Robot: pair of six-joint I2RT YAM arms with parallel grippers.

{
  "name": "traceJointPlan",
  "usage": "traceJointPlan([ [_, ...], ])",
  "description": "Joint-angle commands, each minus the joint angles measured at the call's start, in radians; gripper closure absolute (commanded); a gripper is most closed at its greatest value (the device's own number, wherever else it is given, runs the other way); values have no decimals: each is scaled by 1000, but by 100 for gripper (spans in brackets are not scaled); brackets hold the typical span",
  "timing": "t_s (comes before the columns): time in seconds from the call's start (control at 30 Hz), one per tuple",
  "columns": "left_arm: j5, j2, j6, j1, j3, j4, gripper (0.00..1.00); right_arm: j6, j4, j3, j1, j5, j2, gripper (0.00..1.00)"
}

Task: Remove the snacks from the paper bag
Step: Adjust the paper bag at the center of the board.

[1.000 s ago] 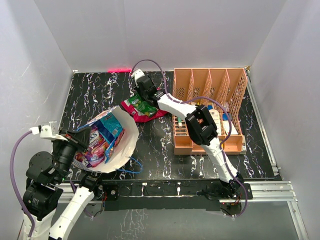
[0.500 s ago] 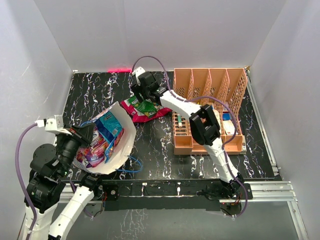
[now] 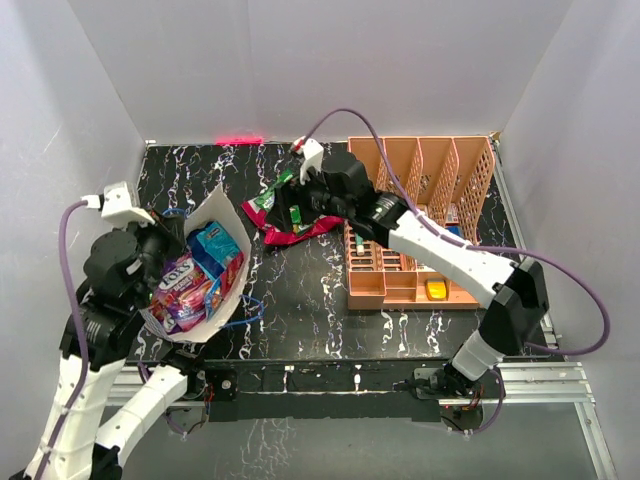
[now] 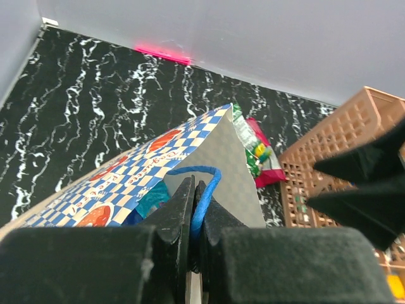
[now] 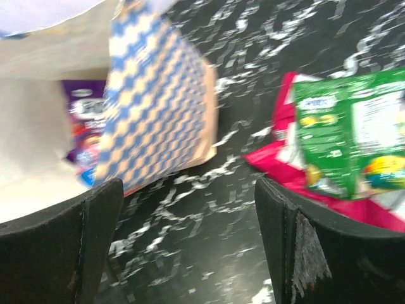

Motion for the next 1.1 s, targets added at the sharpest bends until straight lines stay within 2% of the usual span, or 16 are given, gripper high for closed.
traceJointPlan([
  [0.0,-100,83,81,-2,67,99,100,283,222,-148,21,-240,-89,11],
  [0.13,-137,140,158,-3,99,177,100,388,263,-163,63,-230,-93,9],
  [0.23,-155,171,217,-2,118,245,100,407,237,-122,91,-159,-36,10],
  [0.57,-180,258,467,-2,230,427,100,437,246,44,131,-151,176,13],
  [0.93,-168,266,662,-2,264,527,100,350,235,88,170,-21,284,17],
  [1.07,-204,286,695,-2,292,496,100,313,210,99,186,-6,289,15],
])
